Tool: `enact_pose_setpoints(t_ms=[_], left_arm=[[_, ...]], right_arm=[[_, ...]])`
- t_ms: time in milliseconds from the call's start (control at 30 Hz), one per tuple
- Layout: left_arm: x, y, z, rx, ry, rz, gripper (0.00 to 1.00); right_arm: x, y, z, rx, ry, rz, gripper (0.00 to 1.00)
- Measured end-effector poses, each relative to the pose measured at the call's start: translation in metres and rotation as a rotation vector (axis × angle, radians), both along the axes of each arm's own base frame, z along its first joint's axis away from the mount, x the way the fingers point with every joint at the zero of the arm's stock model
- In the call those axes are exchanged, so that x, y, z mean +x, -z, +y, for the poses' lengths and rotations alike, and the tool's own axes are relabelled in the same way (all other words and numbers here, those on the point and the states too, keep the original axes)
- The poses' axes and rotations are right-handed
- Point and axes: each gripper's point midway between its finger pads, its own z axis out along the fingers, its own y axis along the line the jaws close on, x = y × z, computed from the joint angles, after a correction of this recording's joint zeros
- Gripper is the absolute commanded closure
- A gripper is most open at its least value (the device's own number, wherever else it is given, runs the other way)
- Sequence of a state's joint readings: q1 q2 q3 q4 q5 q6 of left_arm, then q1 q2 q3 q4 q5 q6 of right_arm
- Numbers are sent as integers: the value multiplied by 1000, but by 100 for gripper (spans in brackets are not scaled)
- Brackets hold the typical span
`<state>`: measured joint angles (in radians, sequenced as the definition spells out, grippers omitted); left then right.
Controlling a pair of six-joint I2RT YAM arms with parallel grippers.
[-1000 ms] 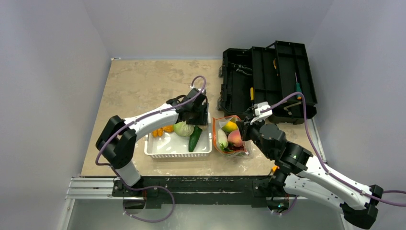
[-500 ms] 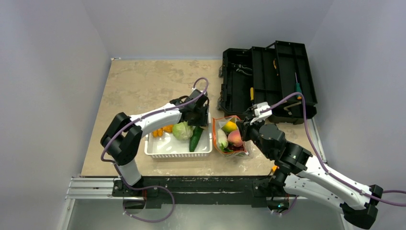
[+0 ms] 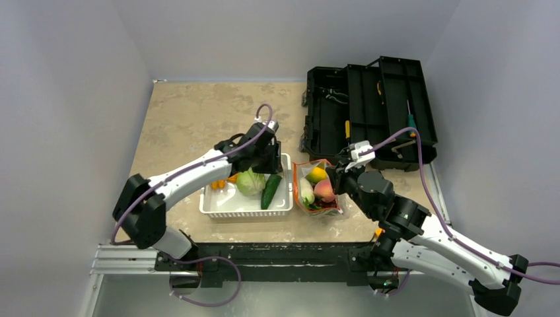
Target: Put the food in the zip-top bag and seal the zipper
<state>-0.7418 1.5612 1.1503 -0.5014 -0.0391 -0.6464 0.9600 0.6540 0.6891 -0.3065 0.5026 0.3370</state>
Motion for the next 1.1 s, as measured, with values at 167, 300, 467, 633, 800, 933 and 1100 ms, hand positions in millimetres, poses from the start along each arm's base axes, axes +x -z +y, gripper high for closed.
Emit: enact_pose_setpoints(t_ms=[167,300,467,633,800,933,1100], left_arm=[[-20,-32,2,-117,21,-27,84],[-41,-50,6,-206,39,-35,83],[-72,-94,9,-386,108,-97,80],[-100,-152,-3,-571,235,-193,74],[-134,-171,-34,-608,386,-178,73],[-143,-172,-56,-592,434,-160,71],[-132,-162,-67,-547,405,-143,67]], right_arm=[[0,0,0,0,0,0,100],[0,0,0,0,0,0,100],[0,0,0,0,0,0,100],[0,0,0,-1,0,0,100],[0,0,0,0,0,0,100],[0,0,0,0,0,0,100],[0,-1,0,2,0,-1,100]])
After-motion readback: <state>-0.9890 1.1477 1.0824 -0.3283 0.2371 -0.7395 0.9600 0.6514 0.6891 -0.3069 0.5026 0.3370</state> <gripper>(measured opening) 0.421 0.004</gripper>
